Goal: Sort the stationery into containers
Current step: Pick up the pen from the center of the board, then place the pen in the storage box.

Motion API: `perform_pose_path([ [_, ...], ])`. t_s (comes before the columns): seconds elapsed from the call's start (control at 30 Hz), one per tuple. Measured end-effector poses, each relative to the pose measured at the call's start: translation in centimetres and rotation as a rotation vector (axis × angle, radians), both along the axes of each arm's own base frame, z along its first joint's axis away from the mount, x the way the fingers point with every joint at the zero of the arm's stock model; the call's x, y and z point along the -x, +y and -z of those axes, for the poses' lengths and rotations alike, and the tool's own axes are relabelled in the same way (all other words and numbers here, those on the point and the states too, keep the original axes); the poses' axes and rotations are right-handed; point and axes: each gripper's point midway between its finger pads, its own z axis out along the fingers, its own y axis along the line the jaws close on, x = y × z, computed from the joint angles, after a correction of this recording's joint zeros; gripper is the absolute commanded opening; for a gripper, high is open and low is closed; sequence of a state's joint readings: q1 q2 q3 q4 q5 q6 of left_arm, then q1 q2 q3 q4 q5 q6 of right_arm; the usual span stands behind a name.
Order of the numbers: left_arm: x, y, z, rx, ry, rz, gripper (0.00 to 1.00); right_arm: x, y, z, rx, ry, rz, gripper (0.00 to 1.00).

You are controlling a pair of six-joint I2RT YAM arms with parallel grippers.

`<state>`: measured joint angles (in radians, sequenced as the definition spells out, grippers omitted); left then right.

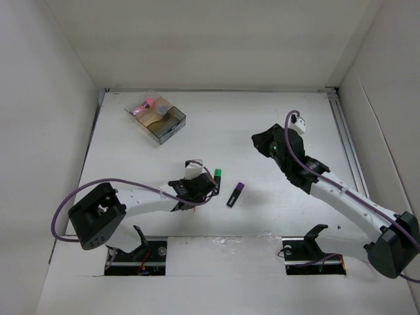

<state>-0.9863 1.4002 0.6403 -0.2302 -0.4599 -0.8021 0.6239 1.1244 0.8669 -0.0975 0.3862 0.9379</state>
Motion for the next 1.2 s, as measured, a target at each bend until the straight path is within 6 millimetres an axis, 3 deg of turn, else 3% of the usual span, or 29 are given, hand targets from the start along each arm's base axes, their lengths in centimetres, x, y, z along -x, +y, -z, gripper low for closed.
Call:
perform_pose_path([
  [0.07, -0.3, -0.2, 0.0, -0.007, -0.001, -0.003, 0.00, 0.0, 0.0, 0.0, 0.000, 0.000, 0.000, 0.25],
  [0.27, -1.1, -0.7, -0.3, -0.034, -0.013, -0.009, 0.00, 0.2, -0.1, -0.7, -0.011, -0.014, -0.003, 0.26],
  [0.33, -1.7, -0.8, -1.2, -0.053, -0.034, -0.010, 0.00, 0.3, -0.2, -1.1, -0.018, -0.024, -0.003, 0.26],
  [0.47, -5.2, -3.2, -5.7, 0.000, -0.141, -0.013, 0.00, 0.6, -0.4, -1.8, -0.028, -0.041, 0.000, 0.26],
  [0.77, -15.1, -8.3, -18.5, 0.206, -0.393, 0.020, 0.00, 1.7, -3.3, -3.1, -0.061, -0.100, 0.089, 0.29],
  [0.87, -19.4, -9.2, -20.9, 0.240, -0.441, 0.055, 0.00, 1.7, -4.0, -3.7, -0.078, -0.114, 0.118, 0.29],
  [1.0, -25.1, -8.5, -21.3, 0.222, -0.464, 0.118, 0.00, 1.5, -4.4, -3.7, -0.086, -0.114, 0.139, 0.29],
  [1.17, -31.0, -6.9, -18.3, 0.138, -0.403, 0.241, 0.00, 1.1, -4.2, -2.7, -0.076, -0.088, 0.145, 0.29],
  [1.2, -31.4, -6.7, -17.9, 0.131, -0.391, 0.254, 0.00, 1.0, -4.1, -2.5, -0.074, -0.084, 0.146, 0.29],
])
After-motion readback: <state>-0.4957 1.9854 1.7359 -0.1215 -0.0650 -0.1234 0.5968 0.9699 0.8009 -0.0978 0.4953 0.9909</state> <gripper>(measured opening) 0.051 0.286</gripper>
